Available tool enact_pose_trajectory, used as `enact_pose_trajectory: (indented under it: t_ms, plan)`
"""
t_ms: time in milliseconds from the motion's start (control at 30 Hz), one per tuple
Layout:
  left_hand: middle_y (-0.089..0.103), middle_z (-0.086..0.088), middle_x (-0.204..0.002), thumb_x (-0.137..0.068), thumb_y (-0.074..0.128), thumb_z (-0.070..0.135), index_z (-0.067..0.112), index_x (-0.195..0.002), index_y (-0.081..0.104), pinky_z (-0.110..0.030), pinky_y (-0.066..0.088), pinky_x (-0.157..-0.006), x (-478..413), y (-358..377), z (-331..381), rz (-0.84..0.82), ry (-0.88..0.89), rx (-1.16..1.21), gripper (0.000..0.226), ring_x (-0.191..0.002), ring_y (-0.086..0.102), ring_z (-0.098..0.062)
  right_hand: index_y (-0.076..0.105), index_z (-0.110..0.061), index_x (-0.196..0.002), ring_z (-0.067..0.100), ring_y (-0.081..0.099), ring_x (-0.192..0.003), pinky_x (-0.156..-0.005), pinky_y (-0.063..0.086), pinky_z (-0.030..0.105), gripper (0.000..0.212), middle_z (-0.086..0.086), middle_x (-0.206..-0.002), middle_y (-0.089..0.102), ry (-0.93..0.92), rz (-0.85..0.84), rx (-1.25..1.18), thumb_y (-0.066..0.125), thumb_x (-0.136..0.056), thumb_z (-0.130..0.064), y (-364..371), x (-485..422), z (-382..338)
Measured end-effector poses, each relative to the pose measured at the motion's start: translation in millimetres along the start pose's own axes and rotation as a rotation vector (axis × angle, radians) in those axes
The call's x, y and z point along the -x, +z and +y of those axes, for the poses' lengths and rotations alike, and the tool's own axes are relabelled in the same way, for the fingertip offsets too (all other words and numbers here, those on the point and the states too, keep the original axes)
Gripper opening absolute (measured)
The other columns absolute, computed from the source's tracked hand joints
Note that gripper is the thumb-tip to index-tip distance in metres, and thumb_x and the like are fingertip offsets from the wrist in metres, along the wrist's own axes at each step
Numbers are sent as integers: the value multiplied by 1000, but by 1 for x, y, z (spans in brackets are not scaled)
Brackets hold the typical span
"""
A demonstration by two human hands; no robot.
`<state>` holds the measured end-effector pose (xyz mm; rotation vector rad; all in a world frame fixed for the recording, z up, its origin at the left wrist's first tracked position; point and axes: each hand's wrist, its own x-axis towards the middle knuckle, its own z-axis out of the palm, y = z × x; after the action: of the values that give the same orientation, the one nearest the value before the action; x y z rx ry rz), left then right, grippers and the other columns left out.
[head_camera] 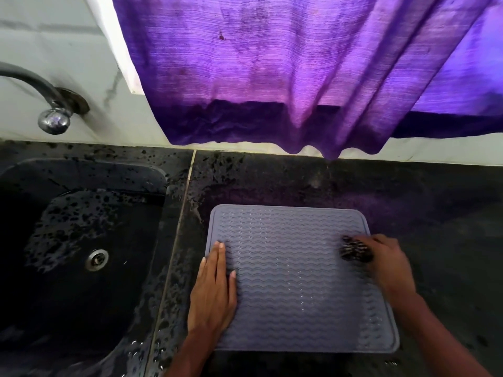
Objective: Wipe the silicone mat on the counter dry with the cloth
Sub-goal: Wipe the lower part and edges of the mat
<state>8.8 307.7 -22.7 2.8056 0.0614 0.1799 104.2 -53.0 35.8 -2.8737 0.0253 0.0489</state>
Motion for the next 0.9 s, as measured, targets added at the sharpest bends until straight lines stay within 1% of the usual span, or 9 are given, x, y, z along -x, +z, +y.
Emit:
enact_pose_trajectory:
  t_ms: [67,133,200,267,400,467,533,667,900]
  plan:
    - [29,-11,-163,-104,29,32,2,-156,29,-34,18,-123,0,0,1,-10,2,1,59,-150,29,-21,66,-35,-114,29,59,-90,-79,54,44,62,-2,-103,65,62,-1,6,77,-62,-4,-5,-1,22]
    - [34,-13,-161,-105,29,31,2,-154,35,-36,22,-121,-1,0,2,-20,2,5,57,-149,33,-23,69,-31,-110,32,62,-89,-81,53,43,62,3,-100,68,80,42,-41,71,-59,4,-8,-4,15]
    - [38,-14,-159,-104,30,31,2,-151,40,-37,24,-120,0,0,3,-23,6,9,56,-147,36,-24,73,-24,-105,22,63,-93,-90,51,32,57,0,-102,70,-9,104,-178,63,-59,9,-6,-7,-18]
    - [39,-14,-158,-104,31,31,2,-150,42,-36,23,-120,0,0,3,-20,8,17,55,-147,36,-25,74,-21,-105,13,63,-96,-93,46,22,57,-4,-103,71,-126,71,-315,66,-59,12,3,-11,-67]
    - [39,-14,-158,-104,33,31,3,-149,44,-38,27,-118,0,-1,3,-15,7,34,55,-147,35,-24,70,-29,-111,23,61,-97,-89,49,36,67,-3,-102,69,-320,-45,-347,67,-57,9,38,-25,-166]
    - [41,-15,-156,-103,34,30,2,-148,46,-40,28,-118,-1,0,2,-15,10,38,54,-145,38,-27,67,-30,-114,28,57,-103,-87,48,41,55,-1,-106,66,-426,-106,-293,63,-68,-1,45,-26,-214]
    - [45,-16,-152,-102,37,30,1,-145,49,-41,29,-117,1,0,2,-1,9,40,53,-142,43,-30,60,-31,-121,29,46,-115,-91,42,44,42,2,-120,57,-509,-174,-110,57,-84,-9,53,-20,-243]
    - [43,-12,-155,-102,38,33,5,-147,48,-38,29,-118,-1,-5,2,6,-11,62,53,-145,38,-24,53,-34,-128,29,41,-120,-95,39,47,52,2,-128,50,-476,-162,7,62,-85,-6,57,-22,-220]
    - [40,-10,-157,-103,37,34,7,-149,46,-38,31,-117,0,-5,3,21,-7,76,55,-145,38,-22,61,-34,-123,30,51,-116,-91,44,46,52,-1,-118,59,-290,-128,66,63,-79,-7,22,-30,-116]
